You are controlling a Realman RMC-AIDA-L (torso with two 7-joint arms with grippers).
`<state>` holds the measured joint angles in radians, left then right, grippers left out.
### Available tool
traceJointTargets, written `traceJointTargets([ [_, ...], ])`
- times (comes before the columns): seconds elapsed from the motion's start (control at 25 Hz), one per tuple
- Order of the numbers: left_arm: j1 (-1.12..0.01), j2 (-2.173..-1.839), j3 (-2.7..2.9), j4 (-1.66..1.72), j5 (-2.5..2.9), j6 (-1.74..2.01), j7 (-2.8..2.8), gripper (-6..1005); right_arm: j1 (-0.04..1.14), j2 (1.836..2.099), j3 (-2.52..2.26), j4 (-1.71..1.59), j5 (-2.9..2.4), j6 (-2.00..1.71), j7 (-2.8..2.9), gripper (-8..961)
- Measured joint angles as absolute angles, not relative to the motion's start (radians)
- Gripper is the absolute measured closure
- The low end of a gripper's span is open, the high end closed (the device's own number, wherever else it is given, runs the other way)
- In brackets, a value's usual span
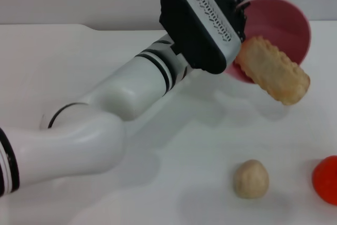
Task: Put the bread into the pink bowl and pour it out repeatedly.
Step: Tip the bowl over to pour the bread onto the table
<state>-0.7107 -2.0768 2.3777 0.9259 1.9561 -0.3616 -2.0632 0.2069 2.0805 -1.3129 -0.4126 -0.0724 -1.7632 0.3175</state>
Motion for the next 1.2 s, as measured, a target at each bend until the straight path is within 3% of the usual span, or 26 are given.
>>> traceJointTargets([
  [0.56, -0.641, -2.077, 2.524, 0.921, 1.992, -0.713, -1.836, 951, 0.209, 2.08, -1.313, -0.417, -0.07, -1.776, 0.32, 345],
  [1.2, -0.637, -2.078, 2.58, 0.927, 1.994, -0.743, -1.589, 952, 0.226, 2.08, -1.314, -0.417, -0.075, -1.776, 0.34, 346],
])
